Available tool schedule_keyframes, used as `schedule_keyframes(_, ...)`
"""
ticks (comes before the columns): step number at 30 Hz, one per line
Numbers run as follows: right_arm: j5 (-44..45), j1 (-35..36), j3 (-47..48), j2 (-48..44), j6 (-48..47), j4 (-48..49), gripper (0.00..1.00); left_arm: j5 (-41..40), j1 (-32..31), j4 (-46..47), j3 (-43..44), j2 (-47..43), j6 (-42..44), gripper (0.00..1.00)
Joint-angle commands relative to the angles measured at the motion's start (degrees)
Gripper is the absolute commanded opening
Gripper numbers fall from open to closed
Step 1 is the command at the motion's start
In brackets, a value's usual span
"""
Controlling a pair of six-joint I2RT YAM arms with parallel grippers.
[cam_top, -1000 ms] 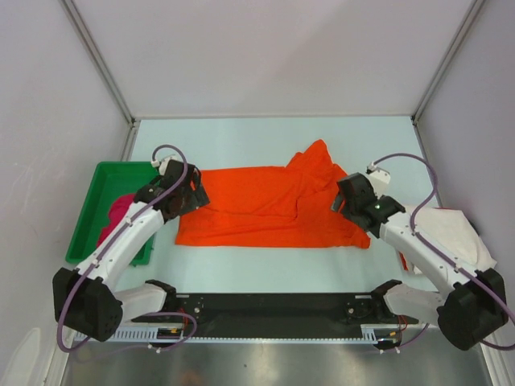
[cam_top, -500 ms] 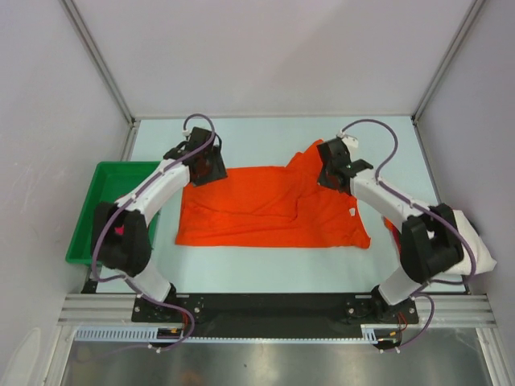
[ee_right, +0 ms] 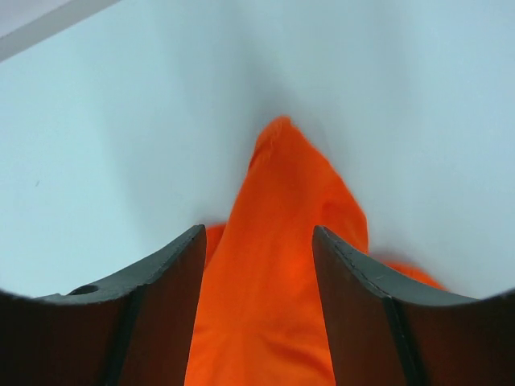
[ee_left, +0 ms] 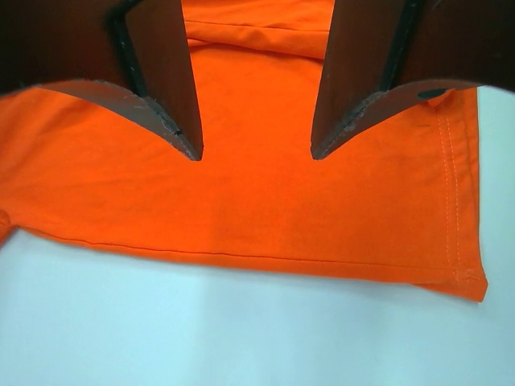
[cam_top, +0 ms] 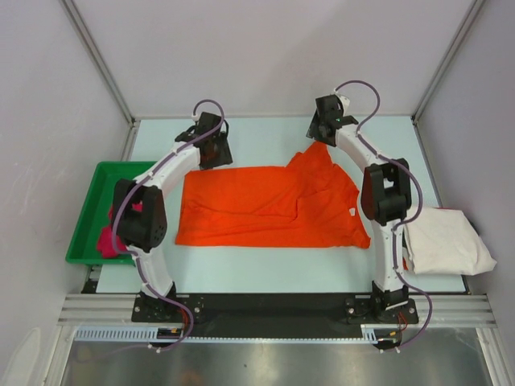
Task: Fold and stack the t-shirts
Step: Grap the side of the flattened tshirt furthest away from the robot with both arms
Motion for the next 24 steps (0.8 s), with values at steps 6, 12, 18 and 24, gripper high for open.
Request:
schedule_keyframes(6, -2.81, -3.43, 18.41, 14.98, -1.86, -1.44, 0.58, 1.85, 0.42, 2.48, -5.99, -3.17, -0.56, 0.61)
schedule_keyframes(12, -3.42, -4.23, 21.85, 18.77, -0.89, -1.17, 0.57, 2.11, 0.42, 2.66, -8.02, -2.74, -1.17, 0.61)
schedule_keyframes(18, -3.69, -4.06, 21.95, 20.10, -0.36, -1.17, 0.50, 1.94, 0.42, 2.66, -8.03, -1.25, -1.61, 0.60)
schedule_keyframes(24, -3.69, -3.70, 21.24, 20.71, -0.45, -1.44, 0.40, 2.46, 0.42, 2.48, -7.32, -0.11, -1.70, 0.59)
